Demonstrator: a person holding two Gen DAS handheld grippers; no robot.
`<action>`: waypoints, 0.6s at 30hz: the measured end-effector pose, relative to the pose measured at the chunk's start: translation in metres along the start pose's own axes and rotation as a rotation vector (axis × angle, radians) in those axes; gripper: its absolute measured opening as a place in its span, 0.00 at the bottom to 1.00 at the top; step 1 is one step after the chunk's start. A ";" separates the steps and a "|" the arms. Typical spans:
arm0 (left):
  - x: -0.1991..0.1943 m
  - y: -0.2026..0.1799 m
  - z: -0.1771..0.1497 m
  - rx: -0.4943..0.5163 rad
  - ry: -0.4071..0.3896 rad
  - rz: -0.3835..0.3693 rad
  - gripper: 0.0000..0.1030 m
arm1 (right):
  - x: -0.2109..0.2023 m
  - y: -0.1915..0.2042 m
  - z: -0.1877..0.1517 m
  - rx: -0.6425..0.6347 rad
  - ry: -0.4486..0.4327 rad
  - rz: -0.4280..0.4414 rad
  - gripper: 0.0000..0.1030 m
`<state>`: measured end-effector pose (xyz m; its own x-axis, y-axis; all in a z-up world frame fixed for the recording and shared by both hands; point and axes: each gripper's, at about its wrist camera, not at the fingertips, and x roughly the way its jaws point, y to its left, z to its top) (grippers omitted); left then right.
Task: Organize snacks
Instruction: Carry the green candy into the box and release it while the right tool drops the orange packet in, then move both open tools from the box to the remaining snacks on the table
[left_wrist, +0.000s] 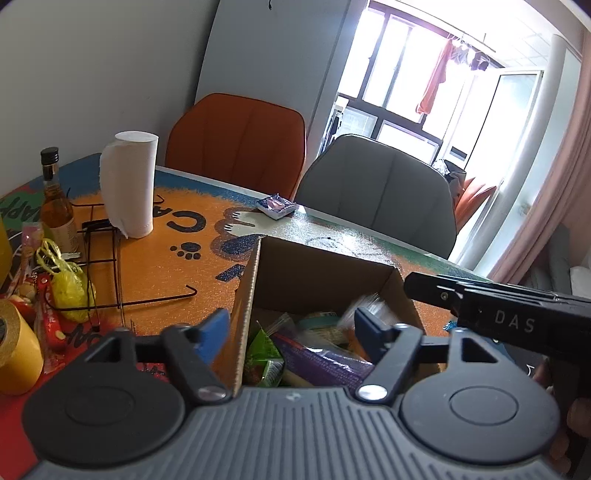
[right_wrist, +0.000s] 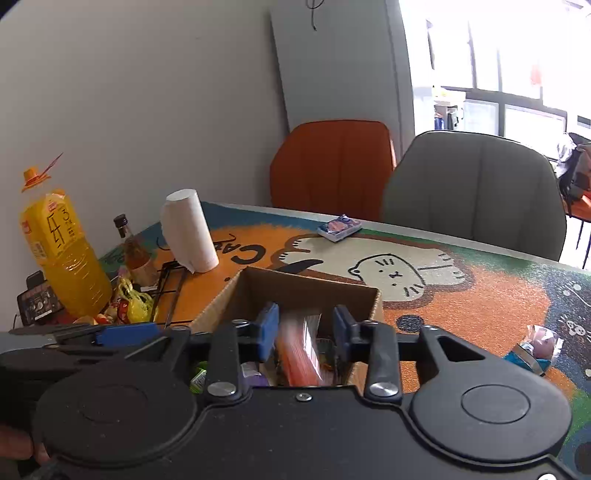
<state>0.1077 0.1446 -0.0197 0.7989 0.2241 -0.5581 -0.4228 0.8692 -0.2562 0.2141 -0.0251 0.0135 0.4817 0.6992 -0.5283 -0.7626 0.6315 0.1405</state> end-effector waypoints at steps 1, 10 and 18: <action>-0.001 0.000 0.000 0.000 0.002 0.000 0.77 | -0.002 -0.002 -0.001 0.011 0.000 -0.002 0.36; 0.000 -0.011 -0.005 -0.002 0.022 0.017 0.84 | -0.027 -0.026 -0.012 0.076 0.001 -0.052 0.44; -0.004 -0.034 -0.013 0.036 0.021 -0.020 1.00 | -0.054 -0.050 -0.027 0.120 0.001 -0.096 0.71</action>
<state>0.1135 0.1082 -0.0195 0.7976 0.1978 -0.5698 -0.3911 0.8888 -0.2390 0.2144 -0.1036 0.0121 0.5493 0.6334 -0.5451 -0.6560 0.7309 0.1882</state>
